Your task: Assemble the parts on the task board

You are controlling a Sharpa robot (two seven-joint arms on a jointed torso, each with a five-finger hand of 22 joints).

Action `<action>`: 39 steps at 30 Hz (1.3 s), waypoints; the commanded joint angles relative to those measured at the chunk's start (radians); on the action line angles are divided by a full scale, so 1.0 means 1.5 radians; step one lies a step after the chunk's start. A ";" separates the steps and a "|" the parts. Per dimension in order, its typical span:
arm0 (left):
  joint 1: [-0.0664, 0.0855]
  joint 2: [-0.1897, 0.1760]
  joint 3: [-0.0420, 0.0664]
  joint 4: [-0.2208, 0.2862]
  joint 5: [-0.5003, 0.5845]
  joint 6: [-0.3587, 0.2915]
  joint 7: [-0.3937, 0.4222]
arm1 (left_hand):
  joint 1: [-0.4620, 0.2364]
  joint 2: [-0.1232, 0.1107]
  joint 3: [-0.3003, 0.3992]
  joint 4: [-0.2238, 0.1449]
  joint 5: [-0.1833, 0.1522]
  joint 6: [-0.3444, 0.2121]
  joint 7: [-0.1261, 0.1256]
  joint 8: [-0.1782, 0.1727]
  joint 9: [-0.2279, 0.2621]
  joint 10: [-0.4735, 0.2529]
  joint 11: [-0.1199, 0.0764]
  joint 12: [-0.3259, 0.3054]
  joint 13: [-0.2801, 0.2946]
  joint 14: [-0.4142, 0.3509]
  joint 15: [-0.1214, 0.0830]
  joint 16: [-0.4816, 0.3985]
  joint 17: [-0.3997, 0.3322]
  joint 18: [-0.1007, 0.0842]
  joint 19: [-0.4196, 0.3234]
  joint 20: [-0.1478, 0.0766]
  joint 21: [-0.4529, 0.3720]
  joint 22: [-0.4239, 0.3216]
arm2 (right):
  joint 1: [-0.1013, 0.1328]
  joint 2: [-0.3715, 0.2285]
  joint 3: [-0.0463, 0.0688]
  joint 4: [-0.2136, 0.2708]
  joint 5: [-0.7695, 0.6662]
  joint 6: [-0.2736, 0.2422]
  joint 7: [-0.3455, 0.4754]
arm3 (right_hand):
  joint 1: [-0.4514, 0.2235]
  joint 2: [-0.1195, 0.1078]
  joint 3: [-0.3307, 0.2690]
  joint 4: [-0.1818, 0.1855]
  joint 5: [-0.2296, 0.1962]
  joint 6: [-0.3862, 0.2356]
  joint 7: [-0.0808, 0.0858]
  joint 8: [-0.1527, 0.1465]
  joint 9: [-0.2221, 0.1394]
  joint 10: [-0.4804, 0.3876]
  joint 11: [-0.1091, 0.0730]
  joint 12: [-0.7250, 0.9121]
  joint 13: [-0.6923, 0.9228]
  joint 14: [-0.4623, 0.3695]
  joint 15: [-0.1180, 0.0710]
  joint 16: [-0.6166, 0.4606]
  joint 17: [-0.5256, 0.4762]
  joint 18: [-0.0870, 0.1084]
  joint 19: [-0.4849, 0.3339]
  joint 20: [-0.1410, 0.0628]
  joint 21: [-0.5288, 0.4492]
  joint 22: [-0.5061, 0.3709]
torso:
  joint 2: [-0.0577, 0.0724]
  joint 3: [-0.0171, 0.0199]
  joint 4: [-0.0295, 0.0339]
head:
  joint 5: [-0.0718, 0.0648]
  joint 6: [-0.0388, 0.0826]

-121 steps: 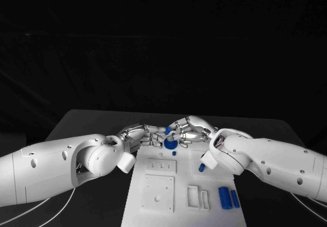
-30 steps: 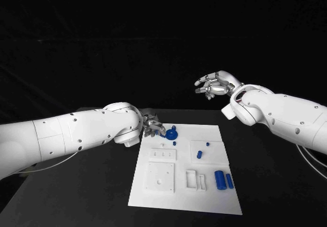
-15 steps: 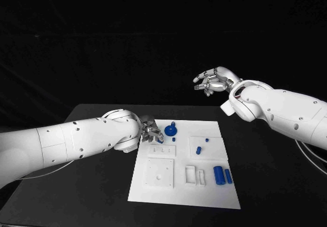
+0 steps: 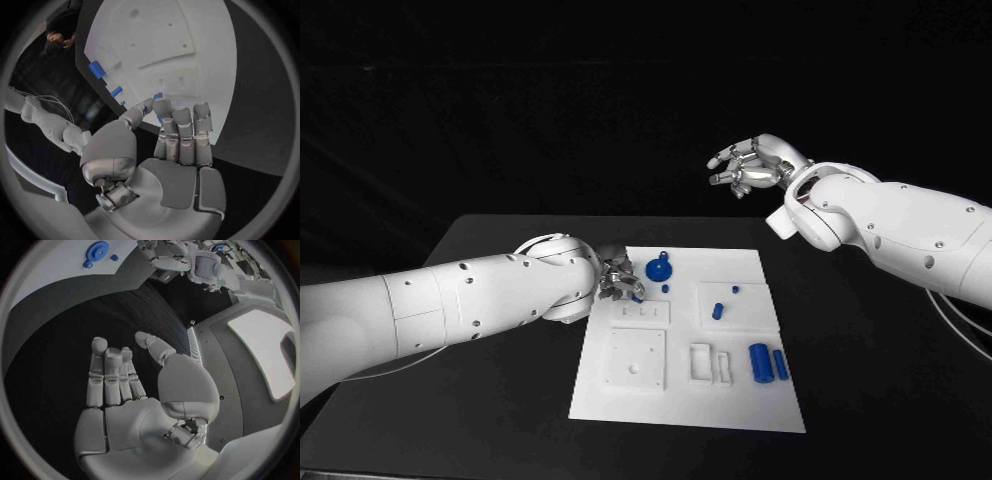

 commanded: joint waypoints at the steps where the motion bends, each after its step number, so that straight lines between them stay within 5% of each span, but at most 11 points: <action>1: -0.005 0.005 0.000 -0.004 -0.028 0.000 0.013 | -0.002 0.003 0.000 0.005 -0.003 0.103 -0.053 0.002 0.001 -0.004 -0.006 0.005 0.001 0.002 -0.001 0.004 0.001 0.007 0.004 -0.051 0.004 0.015 | 0.000 -0.002 0.000 0.004 -0.013 0.005 -0.001 | 0.004 0.001 0.005 0.000 0.005 -0.001 0.004 0.004 0.001 -0.004 0.000 -0.002 -0.001 -0.005 -0.002 -0.002 -0.001 0.009 -0.004 0.002 -0.004 0.006 | 0.001 -0.0006 0.0000 | -0.001 -0.002; 39: -0.023 0.019 0.001 -0.013 0.007 0.041 0.009 | -0.002 0.008 0.001 0.007 -0.004 0.102 -0.053 0.002 0.004 -0.005 -0.006 0.008 0.002 0.000 -0.001 0.006 0.000 0.007 0.002 -0.051 0.007 0.015 | -0.001 0.000 0.000 0.009 -0.019 0.012 -0.003 | 0.002 0.001 0.005 0.001 0.008 0.002 0.004 0.006 0.001 -0.004 -0.001 -0.001 -0.003 -0.004 -0.002 -0.001 -0.002 0.009 -0.002 0.002 -0.005 0.007 | 0.002 0.0002 -0.0002 | -0.007 -0.016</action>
